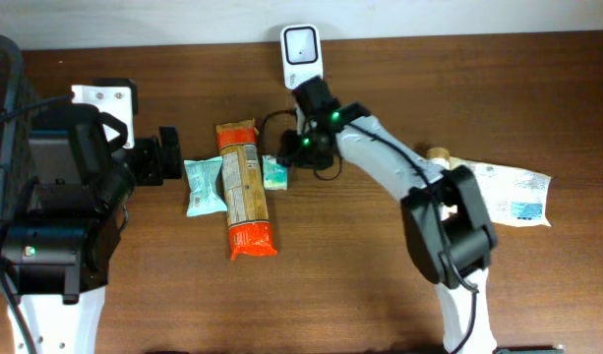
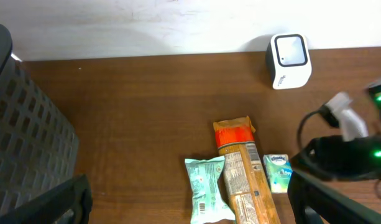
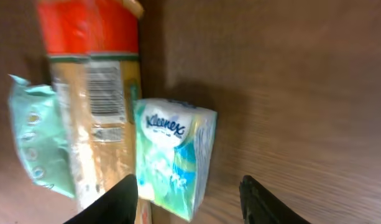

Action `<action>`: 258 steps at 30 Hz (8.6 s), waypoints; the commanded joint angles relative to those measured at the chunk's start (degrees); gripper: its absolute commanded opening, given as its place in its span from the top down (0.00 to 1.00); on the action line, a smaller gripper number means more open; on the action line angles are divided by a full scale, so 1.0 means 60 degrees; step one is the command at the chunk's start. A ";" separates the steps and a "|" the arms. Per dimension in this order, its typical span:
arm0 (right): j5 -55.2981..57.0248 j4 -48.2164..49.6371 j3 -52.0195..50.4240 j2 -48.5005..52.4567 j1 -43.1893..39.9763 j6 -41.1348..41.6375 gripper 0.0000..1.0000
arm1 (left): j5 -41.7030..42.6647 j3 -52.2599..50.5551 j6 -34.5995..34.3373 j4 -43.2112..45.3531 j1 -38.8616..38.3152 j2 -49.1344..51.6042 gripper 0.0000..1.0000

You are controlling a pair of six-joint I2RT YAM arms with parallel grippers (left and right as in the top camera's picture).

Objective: Scan the item barcode
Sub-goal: 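Grasp the small green box with the right gripper, then raise the green box to the scanner with the right gripper, then move the green box right and release it near the tube, then grasp the orange-capped pasta pack with the right gripper and lift it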

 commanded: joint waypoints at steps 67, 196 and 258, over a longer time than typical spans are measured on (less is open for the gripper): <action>0.0066 -0.3748 -0.2477 -0.5038 -0.2473 -0.0991 0.63 | -0.0069 0.0051 0.0117 0.0018 0.0018 -0.0058 0.01; 0.1322 -0.9515 0.3024 -0.2149 -0.4069 -0.4940 0.68 | -0.0069 0.0051 0.0120 -0.0007 0.0018 -0.0058 0.01; -0.2455 0.4277 -0.3042 0.0710 0.1450 0.1220 0.61 | -0.0069 0.0051 0.0120 -0.0011 0.0018 -0.0058 0.01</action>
